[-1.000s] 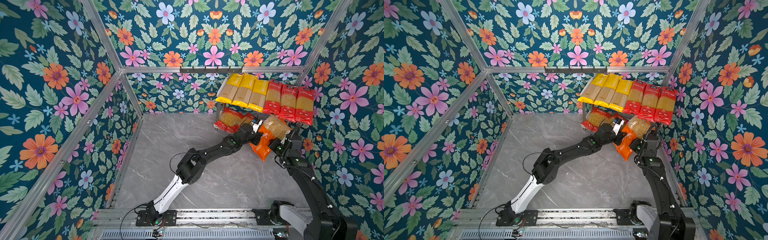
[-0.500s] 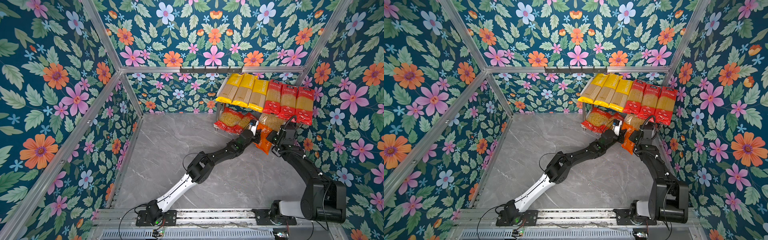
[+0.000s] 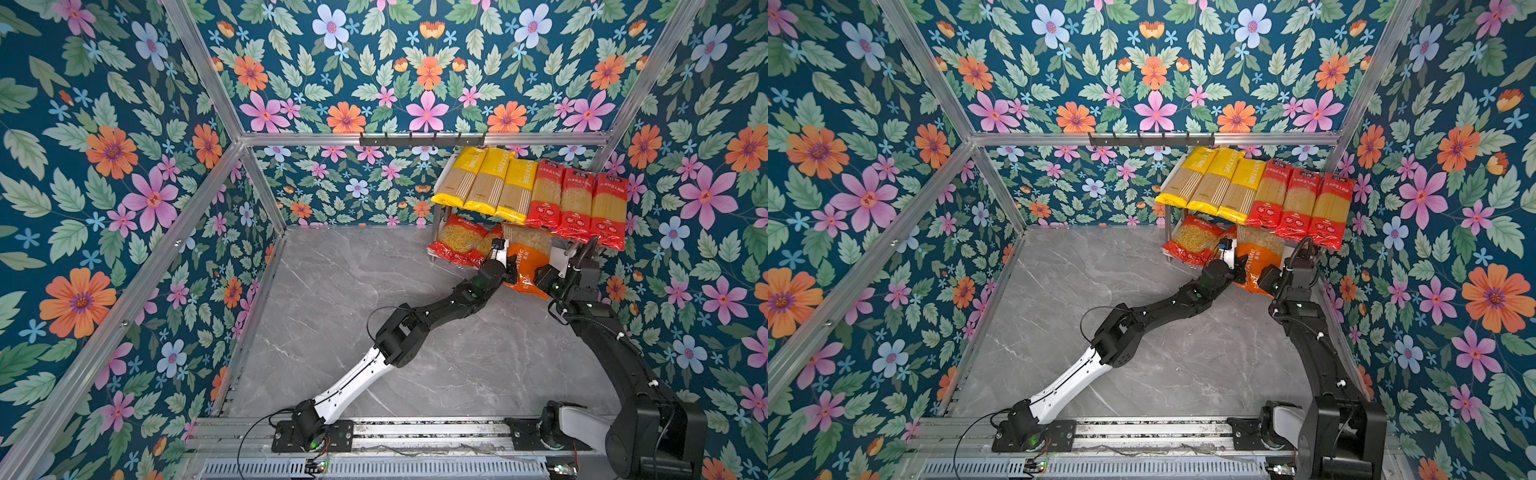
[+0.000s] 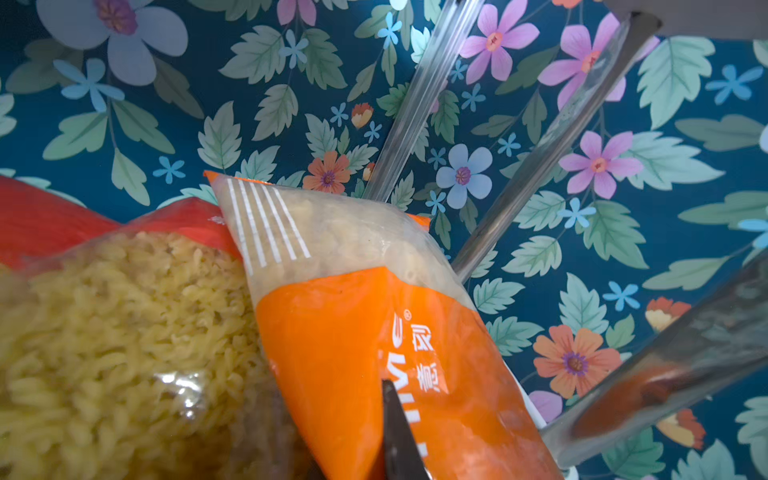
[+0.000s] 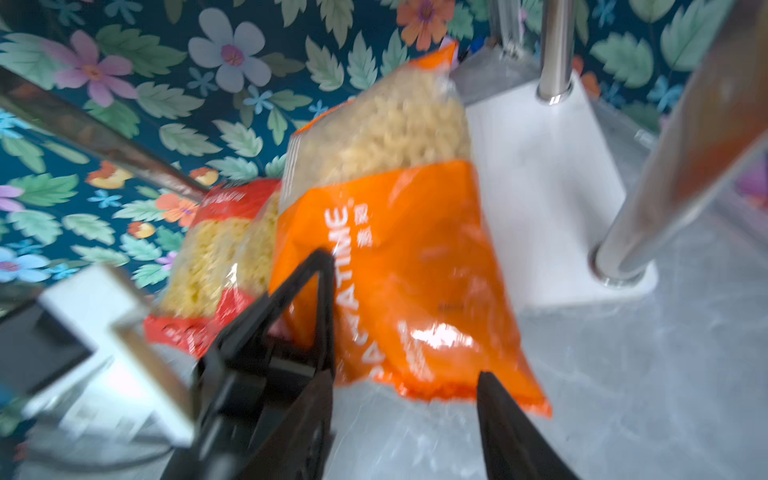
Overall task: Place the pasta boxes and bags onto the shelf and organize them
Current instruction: 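Carry the orange macaroni bag with both grippers to the lower shelf, then push the macaroni bag under the lower shelf beside the fusilli bags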
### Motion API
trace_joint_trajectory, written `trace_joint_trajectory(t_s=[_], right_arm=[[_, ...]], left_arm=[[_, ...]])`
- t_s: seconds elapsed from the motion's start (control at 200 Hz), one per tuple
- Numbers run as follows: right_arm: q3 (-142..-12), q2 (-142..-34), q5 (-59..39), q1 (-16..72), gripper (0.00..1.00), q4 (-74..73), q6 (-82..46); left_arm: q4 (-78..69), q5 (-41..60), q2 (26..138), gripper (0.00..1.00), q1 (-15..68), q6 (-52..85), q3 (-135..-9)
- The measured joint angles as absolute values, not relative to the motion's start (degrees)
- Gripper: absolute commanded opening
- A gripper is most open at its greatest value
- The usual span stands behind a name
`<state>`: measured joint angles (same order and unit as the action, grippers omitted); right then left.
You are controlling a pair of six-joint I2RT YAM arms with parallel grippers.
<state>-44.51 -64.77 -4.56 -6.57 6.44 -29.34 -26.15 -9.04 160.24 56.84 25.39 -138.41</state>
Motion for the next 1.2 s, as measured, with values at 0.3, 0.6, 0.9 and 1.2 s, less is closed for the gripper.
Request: trace_joint_trajectory(t_s=[0.3,0.6,0.9,1.2], right_arm=[[-39.7,-59.8,-12.0,-6.5,0.56,9.8,-34.1],[-37.9,-56.4,-13.3,-6.5,0.56,11.8,-34.6],[-34.4,-55.4,-15.2,-9.2,0.58,13.4,-39.2],[-27.8,-55.5,-24.0,-13.6,0.57,7.4,-48.2]], left_arm=[[-27.2,-5.6,161.4,0.00,56.7,28.3,-139.6],[-27.8,0.7,163.0,0.01,56.7,30.2,-141.8],[-27.0,3.8,160.0,0.24,56.1,31.1,-136.9],[-23.9,6.9,156.1,0.36,54.3,31.1,-134.6]])
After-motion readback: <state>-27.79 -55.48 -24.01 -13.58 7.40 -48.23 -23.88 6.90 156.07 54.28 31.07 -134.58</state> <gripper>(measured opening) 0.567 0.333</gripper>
